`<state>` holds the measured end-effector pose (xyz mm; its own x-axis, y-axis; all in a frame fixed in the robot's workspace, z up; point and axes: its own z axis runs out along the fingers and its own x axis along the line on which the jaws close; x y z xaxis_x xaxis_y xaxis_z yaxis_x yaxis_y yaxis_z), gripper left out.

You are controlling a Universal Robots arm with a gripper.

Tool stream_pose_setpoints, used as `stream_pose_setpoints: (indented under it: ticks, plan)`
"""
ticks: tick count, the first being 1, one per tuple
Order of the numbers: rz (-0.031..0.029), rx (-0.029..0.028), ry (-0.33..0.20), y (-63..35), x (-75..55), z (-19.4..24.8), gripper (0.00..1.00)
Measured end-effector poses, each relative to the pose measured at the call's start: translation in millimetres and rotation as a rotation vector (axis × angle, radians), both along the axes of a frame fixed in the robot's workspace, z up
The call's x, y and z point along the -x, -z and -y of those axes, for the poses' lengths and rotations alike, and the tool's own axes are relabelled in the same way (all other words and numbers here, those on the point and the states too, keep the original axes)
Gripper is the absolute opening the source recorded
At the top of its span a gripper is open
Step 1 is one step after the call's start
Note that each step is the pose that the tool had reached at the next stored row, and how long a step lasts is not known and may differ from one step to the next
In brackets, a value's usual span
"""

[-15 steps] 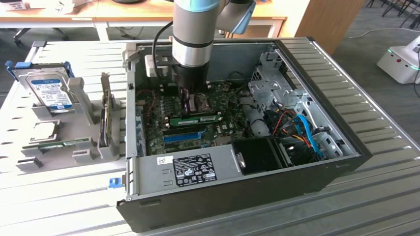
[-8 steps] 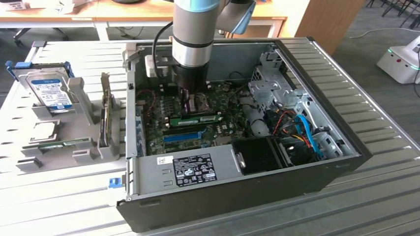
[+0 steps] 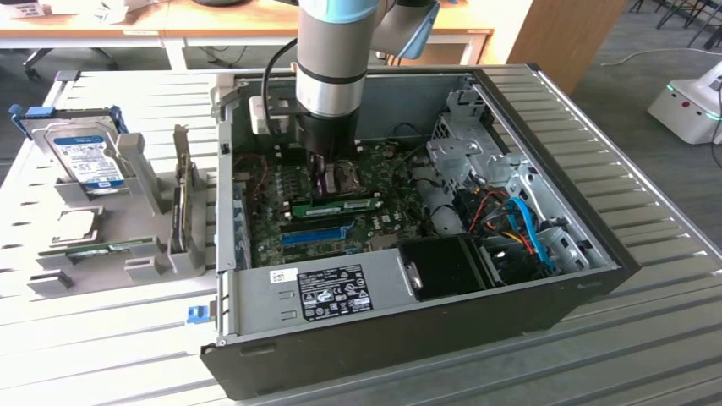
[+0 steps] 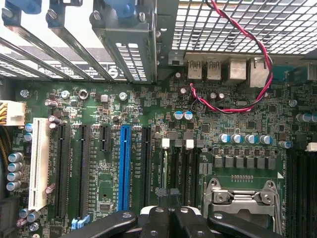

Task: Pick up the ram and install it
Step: 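Press down the ram until it locks into place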

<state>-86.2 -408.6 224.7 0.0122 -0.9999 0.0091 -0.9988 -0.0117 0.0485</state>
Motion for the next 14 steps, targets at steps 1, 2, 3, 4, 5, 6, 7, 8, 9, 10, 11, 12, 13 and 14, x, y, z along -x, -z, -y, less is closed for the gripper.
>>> stream_pose_setpoints:
  ticks: [1,2,3,4,5,6,7,8,9,10,11,12,13,14]
  plan:
    - [0.0000,0.0001,0.000,0.2,0.0,0.0,0.10]
    - [0.0001,0.0000,0.000,0.6,0.0,0.0,0.10]
    - [0.0002,0.0002,0.000,1.0,0.0,0.0,0.10]
    - [0.0001,0.0005,0.000,1.2,0.0,0.1,0.10]
    - [0.0001,0.0005,0.000,1.2,0.0,0.1,0.10]
    - [0.0001,0.0005,0.000,1.3,0.0,0.1,0.10]
    - [0.0003,0.0000,0.000,1.5,0.0,0.0,0.10]
    - [0.0003,-0.0001,0.000,1.5,0.0,0.0,0.10]
    - [0.0004,-0.0001,0.000,1.5,0.0,0.0,0.10]
    - [0.0003,0.0001,0.000,1.6,0.0,0.0,0.10]
    - [0.0003,0.0001,0.000,1.6,0.0,0.0,0.10]
    - [0.0003,0.0001,0.000,1.7,0.0,0.0,0.10]
    - [0.0003,0.0000,0.000,1.7,0.0,0.0,0.10]
    - [0.0003,0.0000,0.000,1.8,0.0,0.0,0.10]
